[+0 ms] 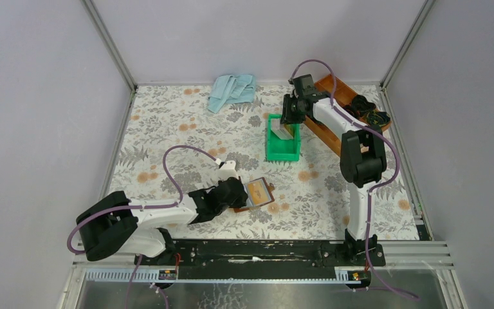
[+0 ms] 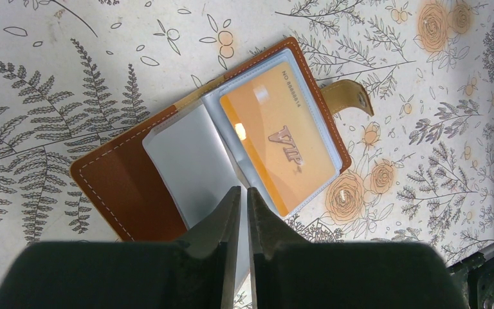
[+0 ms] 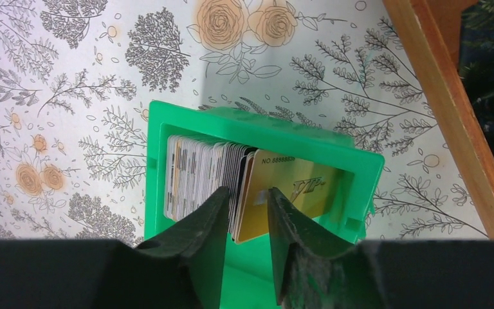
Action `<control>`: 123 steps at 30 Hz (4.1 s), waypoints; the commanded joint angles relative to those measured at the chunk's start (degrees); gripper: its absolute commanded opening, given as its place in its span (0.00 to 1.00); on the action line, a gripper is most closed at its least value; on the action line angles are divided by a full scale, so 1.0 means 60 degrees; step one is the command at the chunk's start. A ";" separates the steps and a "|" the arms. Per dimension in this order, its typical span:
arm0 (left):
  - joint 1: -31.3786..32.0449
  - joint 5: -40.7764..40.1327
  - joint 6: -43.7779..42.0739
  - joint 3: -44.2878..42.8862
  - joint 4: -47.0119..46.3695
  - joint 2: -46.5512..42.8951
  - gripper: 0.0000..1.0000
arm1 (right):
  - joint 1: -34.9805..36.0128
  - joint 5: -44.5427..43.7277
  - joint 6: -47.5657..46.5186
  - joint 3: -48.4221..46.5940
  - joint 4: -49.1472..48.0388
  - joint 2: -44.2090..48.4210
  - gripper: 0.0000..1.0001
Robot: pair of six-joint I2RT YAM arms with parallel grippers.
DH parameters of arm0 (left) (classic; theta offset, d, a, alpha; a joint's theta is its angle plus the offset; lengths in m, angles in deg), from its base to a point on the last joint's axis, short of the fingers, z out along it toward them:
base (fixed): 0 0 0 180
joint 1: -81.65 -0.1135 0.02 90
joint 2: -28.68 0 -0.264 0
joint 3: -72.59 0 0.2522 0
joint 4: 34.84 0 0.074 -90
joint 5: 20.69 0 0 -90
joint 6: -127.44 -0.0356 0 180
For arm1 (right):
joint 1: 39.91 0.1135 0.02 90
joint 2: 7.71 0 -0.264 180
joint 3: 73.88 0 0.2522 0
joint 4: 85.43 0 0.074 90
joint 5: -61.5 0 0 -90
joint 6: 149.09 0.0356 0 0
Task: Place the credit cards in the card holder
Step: Pick up the credit card from the storage box.
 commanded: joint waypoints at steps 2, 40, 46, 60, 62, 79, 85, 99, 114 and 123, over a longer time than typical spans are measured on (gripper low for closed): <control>0.0070 -0.0190 -0.0127 0.0096 -0.0162 -0.0042 0.15 | 0.0014 0.0241 0.0148 0.0237 0.0045 -0.0190 0.31; 0.0091 -0.0233 -0.0122 0.0013 -0.0121 -0.0161 0.15 | 0.0017 0.0082 0.0263 0.0982 -0.0238 0.1168 0.17; 0.0081 -0.0219 -0.0151 -0.0037 -0.0121 -0.0118 0.15 | 0.0018 0.0118 0.0290 0.0983 -0.0225 0.1190 0.21; 0.0083 -0.0191 -0.0180 -0.0102 -0.0149 -0.0052 0.14 | 0.0012 0.0296 0.0329 0.0886 -0.0225 0.1312 0.23; 0.0089 -0.0204 -0.0181 -0.0102 -0.0140 -0.0062 0.14 | 0.0009 0.0325 0.0355 0.0860 -0.0237 0.1331 0.24; 0.0087 -0.0165 -0.0151 -0.0033 -0.0196 -0.0006 0.14 | 0.0006 0.0527 0.0421 0.0839 -0.0296 0.1358 0.26; 0.0088 -0.0167 -0.0166 -0.0024 -0.0221 0.0010 0.14 | 0.0018 0.0638 0.0462 0.0840 -0.0363 0.1407 0.28; 0.0088 -0.0158 -0.0122 0.0047 -0.0261 -0.0018 0.14 | 0.0033 0.0776 0.0492 0.0841 -0.0369 0.1265 0.20; 0.0078 -0.0144 -0.0122 0.0001 -0.0230 -0.0005 0.14 | 0.0039 0.0756 0.0480 0.0586 -0.0293 0.1684 0.08; 0.0090 -0.0189 -0.0137 -0.0056 -0.0212 0.0018 0.14 | 0.0060 0.0186 0.0183 0.0562 0.0065 0.1989 0.05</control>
